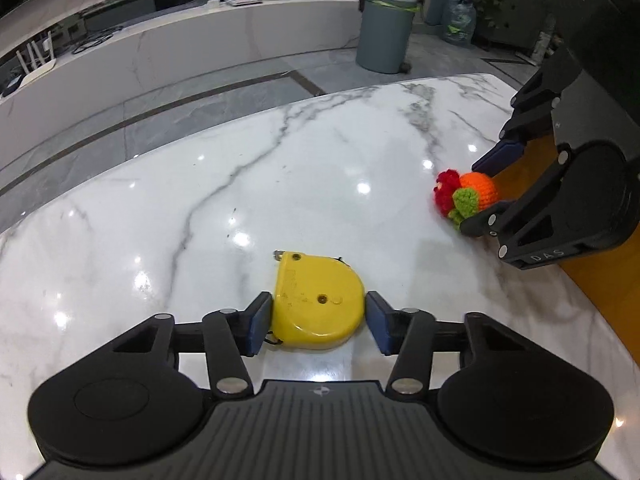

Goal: Organize objects
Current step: 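Move the left tool to the yellow tape measure while the right tool approaches the crocheted orange, then grasp the yellow tape measure with the left tool while the right tool grasps the crocheted orange, then carry the tape measure and crocheted orange over the orange box with both tools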

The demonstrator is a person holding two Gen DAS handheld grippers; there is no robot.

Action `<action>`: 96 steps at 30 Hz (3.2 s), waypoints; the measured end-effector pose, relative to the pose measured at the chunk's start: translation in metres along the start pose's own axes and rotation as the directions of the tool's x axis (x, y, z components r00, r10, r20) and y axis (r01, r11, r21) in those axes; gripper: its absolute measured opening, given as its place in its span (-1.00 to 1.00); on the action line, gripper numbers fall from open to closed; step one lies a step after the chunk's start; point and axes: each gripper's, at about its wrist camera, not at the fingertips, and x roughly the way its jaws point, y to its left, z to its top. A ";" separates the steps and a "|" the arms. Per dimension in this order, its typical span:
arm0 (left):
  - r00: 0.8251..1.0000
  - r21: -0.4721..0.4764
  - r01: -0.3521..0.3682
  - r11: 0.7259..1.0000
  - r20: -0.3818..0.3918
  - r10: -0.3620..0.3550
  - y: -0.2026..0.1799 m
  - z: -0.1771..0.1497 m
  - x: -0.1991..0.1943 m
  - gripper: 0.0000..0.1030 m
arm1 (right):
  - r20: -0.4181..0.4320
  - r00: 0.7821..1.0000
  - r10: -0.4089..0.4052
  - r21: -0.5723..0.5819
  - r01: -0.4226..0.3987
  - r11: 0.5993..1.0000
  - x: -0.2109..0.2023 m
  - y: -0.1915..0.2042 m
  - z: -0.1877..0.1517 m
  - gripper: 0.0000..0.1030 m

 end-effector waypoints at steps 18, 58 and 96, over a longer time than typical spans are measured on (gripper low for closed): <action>0.978 0.112 0.003 0.994 -0.206 0.020 -0.033 -0.100 -0.078 0.10 | -0.036 0.953 0.301 0.140 -0.293 0.946 -0.044 0.068 -0.030 -0.10; 0.987 0.010 -0.068 0.998 -0.145 0.068 -0.041 -0.132 -0.087 0.48 | 0.045 0.937 0.347 0.084 -0.349 0.933 -0.049 0.126 -0.065 0.02; 0.964 0.253 -0.183 0.950 -0.145 0.225 -0.104 -0.075 -0.129 0.10 | 0.238 0.940 0.246 0.149 -0.285 0.947 -0.117 0.093 -0.096 -0.15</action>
